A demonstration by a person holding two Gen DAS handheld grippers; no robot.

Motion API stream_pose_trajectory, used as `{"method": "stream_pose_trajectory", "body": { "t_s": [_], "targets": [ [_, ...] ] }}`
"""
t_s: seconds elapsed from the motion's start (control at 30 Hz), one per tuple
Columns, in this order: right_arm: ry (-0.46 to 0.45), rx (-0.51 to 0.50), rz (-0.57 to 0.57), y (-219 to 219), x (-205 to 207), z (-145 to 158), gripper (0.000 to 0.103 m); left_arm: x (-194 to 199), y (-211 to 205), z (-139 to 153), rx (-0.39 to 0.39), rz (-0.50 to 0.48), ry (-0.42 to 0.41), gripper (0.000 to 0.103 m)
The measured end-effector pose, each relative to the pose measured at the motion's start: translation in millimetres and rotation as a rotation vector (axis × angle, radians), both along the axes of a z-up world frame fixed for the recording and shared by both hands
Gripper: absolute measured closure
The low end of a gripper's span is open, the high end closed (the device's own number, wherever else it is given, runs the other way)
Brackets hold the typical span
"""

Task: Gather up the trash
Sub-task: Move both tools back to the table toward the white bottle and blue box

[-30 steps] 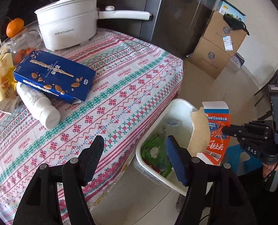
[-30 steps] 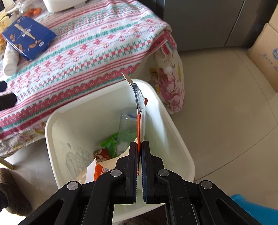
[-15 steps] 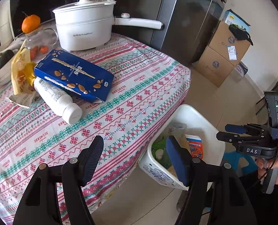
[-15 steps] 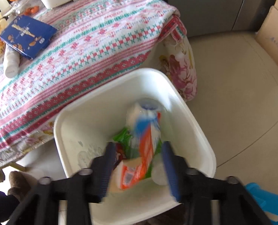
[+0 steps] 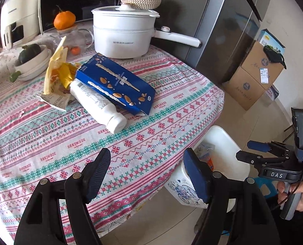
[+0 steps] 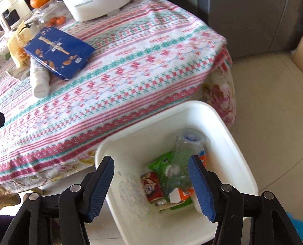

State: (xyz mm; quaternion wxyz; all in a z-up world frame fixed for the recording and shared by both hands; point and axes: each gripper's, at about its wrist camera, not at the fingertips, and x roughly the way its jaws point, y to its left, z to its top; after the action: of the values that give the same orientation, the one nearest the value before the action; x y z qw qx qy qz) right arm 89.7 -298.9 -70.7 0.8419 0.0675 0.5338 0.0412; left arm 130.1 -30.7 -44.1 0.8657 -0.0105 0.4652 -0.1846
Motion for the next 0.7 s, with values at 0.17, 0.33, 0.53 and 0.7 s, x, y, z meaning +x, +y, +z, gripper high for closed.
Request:
{"method": "stream_pose_trajectory", "body": {
  "t_s": [0.17,0.33,0.53,0.7],
  "targets": [
    [-0.017,-0.015,0.035,21,7,7,0.033,3,29,10,-0.026,0.07,-0.006,0.022],
    [-0.028,-0.009,0.059,40,14,12,0.031,6,63,15,-0.044,0.146,-0.003,0.02],
    [-0.035,-0.015,0.101,64,27,20,0.029,18,92,8,-0.016,0.216,0.026,0.02],
    [-0.043,-0.035,0.141,85,43,33,0.028,38,100,-4,0.006,0.233,0.089,0.02]
  ]
}}
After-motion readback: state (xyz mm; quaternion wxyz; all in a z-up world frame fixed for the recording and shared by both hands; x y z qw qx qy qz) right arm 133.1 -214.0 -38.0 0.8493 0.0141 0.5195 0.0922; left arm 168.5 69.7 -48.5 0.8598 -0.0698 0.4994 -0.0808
